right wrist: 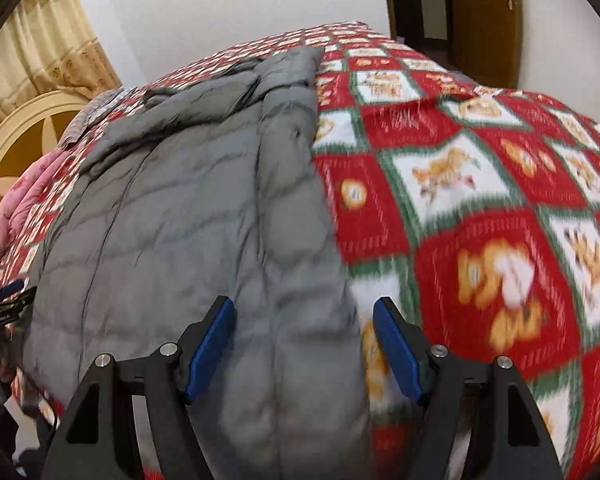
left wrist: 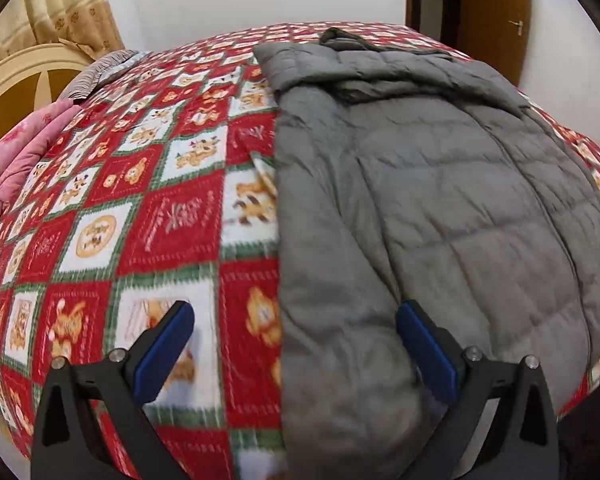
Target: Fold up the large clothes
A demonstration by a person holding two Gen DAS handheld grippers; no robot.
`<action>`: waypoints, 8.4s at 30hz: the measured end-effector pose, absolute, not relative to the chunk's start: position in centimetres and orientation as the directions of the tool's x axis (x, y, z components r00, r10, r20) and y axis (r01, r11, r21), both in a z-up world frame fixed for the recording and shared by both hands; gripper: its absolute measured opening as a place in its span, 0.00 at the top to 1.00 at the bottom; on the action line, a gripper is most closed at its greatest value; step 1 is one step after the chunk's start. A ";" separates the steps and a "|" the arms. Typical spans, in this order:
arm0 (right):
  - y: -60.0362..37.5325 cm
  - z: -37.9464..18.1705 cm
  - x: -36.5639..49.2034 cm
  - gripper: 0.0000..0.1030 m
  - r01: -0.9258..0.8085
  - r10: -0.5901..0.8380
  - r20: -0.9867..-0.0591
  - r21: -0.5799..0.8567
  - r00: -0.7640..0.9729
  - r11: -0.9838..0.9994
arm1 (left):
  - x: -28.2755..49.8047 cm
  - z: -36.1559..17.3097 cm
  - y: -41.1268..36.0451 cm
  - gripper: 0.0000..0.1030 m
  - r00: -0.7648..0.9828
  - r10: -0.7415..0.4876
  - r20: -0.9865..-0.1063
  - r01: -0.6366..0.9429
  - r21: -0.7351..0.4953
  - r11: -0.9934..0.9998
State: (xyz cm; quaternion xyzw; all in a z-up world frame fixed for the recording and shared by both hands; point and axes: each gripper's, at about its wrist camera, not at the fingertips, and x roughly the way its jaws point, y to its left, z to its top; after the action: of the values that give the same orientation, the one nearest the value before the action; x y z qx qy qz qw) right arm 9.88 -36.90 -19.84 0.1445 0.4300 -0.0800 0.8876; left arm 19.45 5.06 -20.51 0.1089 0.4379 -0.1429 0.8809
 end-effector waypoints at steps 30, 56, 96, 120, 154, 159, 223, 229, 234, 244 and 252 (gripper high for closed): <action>-34.9 -2.9 5.5 0.94 0.012 0.145 -0.415 0.353 0.898 0.936 | 17.9 -4.9 7.1 0.90 0.746 -0.445 -0.496 0.520 0.015 0.854; -45.0 -9.7 35.8 0.25 0.347 -0.124 -0.569 0.303 0.813 0.887 | 42.2 -9.2 4.9 0.08 0.797 0.015 -0.604 -0.087 -0.091 0.992; -37.9 -15.9 42.1 0.17 0.339 -0.243 -0.685 0.006 0.686 0.941 | 45.2 -18.3 -4.1 0.00 0.653 0.354 -0.670 -0.222 0.278 0.935; -28.9 -15.8 42.6 0.14 0.226 -0.257 -0.674 -0.135 0.693 0.965 | 43.8 -16.3 -12.8 0.00 0.759 0.362 -0.542 -0.125 0.425 0.897; -30.1 -20.3 45.1 0.05 0.251 -0.263 -0.757 -0.135 0.598 0.959 | 45.9 -20.0 -12.6 0.00 0.685 0.367 -0.629 -0.127 0.393 0.911; -30.1 -20.5 45.2 0.04 0.250 -0.267 -0.760 -0.142 0.592 0.958 | 45.6 -19.5 -12.0 0.00 0.674 0.319 -0.666 -0.090 0.355 0.931; -23.8 -18.0 29.2 0.02 0.138 -0.265 -0.711 -0.233 0.651 0.963 | 35.0 -20.7 0.1 0.20 0.587 -0.090 -0.804 0.035 -0.086 0.996; -24.2 -21.1 30.3 0.02 0.146 -0.272 -0.726 -0.233 0.632 0.961 | 35.1 -20.5 -1.4 0.63 0.573 -0.180 -0.800 0.130 -0.128 0.983; -24.3 -21.3 30.4 0.02 0.155 -0.269 -0.739 -0.221 0.618 0.963 | 34.1 -19.9 -1.5 0.87 0.582 -0.220 -0.783 0.164 -0.152 0.975; -22.6 -21.2 27.6 0.02 0.127 -0.247 -0.734 -0.216 0.633 0.968 | 31.0 -17.1 4.3 0.91 0.610 -0.240 -0.755 0.131 -0.202 0.971; -15.3 -21.2 26.7 0.02 -0.028 -0.124 -0.731 -0.191 0.671 0.981 | 29.8 -13.6 12.5 0.92 0.657 -0.163 -0.736 0.029 -0.192 0.981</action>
State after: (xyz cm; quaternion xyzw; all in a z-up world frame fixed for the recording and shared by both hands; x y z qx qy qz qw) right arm 26.72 -15.31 -21.15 -0.0935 0.4046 -0.0264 0.9093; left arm 29.77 12.49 -13.56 -0.0816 0.4108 -0.0532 0.9065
